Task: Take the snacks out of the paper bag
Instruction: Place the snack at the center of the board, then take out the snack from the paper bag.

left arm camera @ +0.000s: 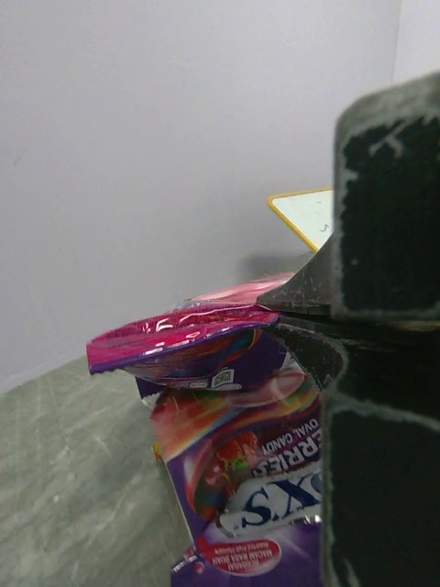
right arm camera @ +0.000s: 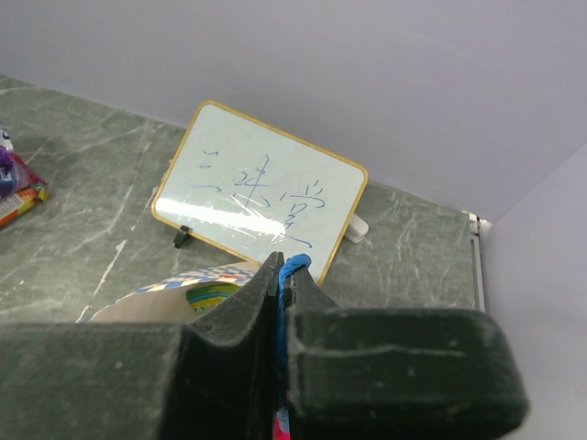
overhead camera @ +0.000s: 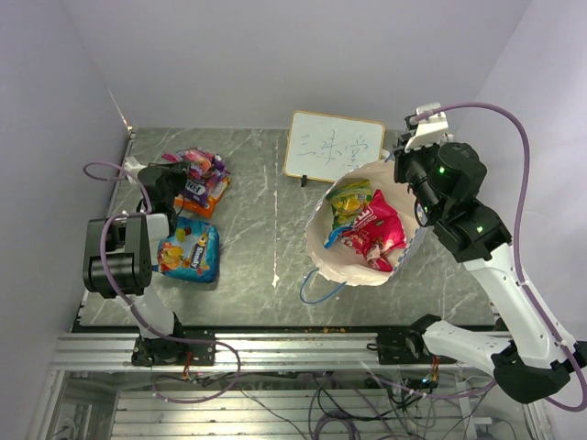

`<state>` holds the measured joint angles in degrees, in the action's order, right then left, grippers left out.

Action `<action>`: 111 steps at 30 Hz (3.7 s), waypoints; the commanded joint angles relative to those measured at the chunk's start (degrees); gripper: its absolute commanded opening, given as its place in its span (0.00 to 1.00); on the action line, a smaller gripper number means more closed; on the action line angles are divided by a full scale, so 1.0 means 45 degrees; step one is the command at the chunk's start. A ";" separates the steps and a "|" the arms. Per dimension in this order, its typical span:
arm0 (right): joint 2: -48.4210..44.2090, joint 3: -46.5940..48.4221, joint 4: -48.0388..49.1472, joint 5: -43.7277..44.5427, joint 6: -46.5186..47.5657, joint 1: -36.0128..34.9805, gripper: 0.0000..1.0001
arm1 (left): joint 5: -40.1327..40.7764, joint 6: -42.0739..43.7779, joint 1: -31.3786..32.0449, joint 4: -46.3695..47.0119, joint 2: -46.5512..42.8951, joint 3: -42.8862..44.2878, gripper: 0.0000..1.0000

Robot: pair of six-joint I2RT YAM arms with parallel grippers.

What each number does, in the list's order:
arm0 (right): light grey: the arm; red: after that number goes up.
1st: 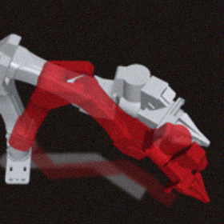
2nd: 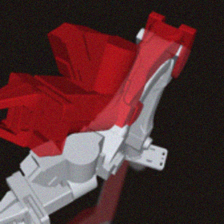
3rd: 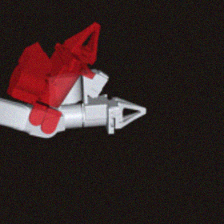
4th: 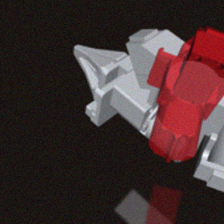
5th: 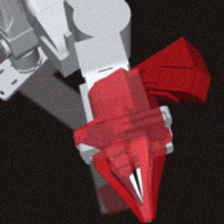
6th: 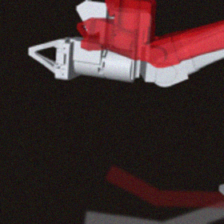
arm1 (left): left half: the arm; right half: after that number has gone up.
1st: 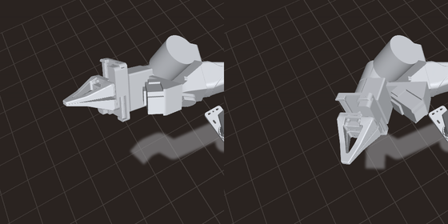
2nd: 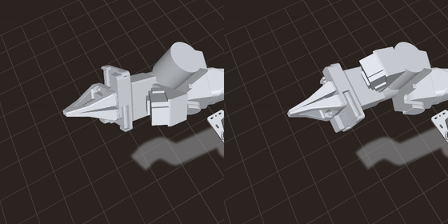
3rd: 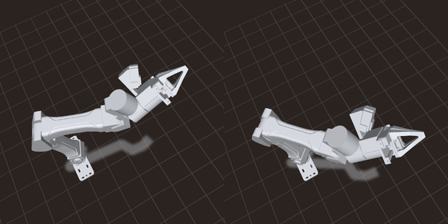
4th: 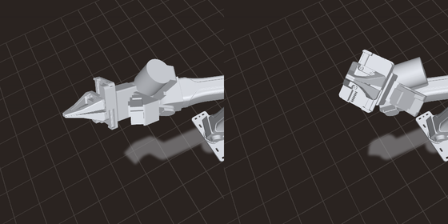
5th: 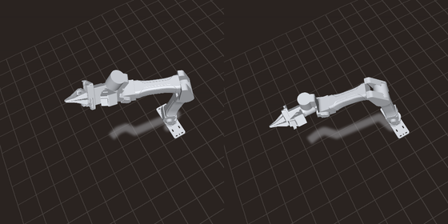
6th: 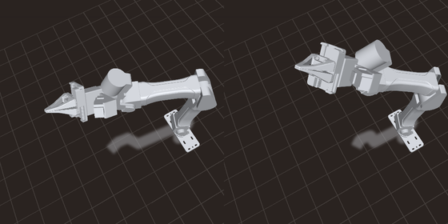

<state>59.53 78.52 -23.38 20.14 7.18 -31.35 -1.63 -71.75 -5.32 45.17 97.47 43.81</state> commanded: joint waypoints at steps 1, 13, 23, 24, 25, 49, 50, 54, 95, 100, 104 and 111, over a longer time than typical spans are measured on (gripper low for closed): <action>-0.0049 0.0191 0.0930 -0.0070 0.0048 -0.0005 0.00 | 0.0002 -0.0185 -0.0018 0.2048 0.0307 -0.0526 0.07; -0.0139 0.0244 0.0825 -0.0028 -0.0045 -0.0005 0.00 | 0.0477 -0.0364 0.0011 0.2577 0.0766 -0.2078 0.07; -0.0228 0.0342 0.0690 0.0092 -0.0033 -0.0006 0.00 | 0.0530 -0.0060 -0.0084 0.3067 0.1760 -0.2261 0.07; -0.0221 0.0344 0.0686 0.0121 -0.0050 -0.0005 0.00 | 0.0424 -0.0058 -0.0101 0.3100 0.1807 -0.2276 0.07; -0.0247 0.0334 0.0703 0.0137 -0.0052 -0.0005 0.00 | 0.0350 -0.0046 -0.0106 0.3011 0.1820 -0.2243 0.07; -0.0526 0.0042 0.0760 -0.0017 -0.0170 -0.0005 0.00 | -0.0214 0.0498 -0.0706 0.0614 -0.0254 -0.2326 0.48; -0.0542 0.0033 0.0768 -0.0012 -0.0153 -0.0005 0.00 | -0.0230 0.0607 -0.0711 0.0371 -0.0442 -0.2296 0.50; -0.0612 0.0036 0.0762 0.0076 -0.0150 -0.0005 0.00 | 0.0320 0.1468 -0.0722 -0.1661 -0.1797 -0.2057 0.62; -0.1196 -0.0705 -0.0277 -0.5980 -0.3084 -0.0006 0.00 | 0.0009 1.3913 1.4527 -0.9877 -0.7089 0.3481 0.70; -0.1167 -0.0534 -0.0265 -0.5618 -0.3334 -0.0005 0.00 | -0.0431 1.5159 1.5332 -0.7378 -0.4835 0.3255 0.63; -0.1168 -0.0366 -0.0296 -0.5397 -0.3699 -0.0005 0.00 | 0.0130 1.6390 1.5384 -0.5982 -0.2741 0.3464 0.56; -0.1142 0.0016 -0.0798 -0.5114 -0.3787 -0.0005 0.00 | 0.1744 1.6952 1.5211 -0.4952 0.0319 0.4980 0.69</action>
<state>55.07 75.68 -26.74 -4.45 -9.10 -31.35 1.23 1.15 63.48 15.14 94.96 61.89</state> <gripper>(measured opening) 0.008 0.659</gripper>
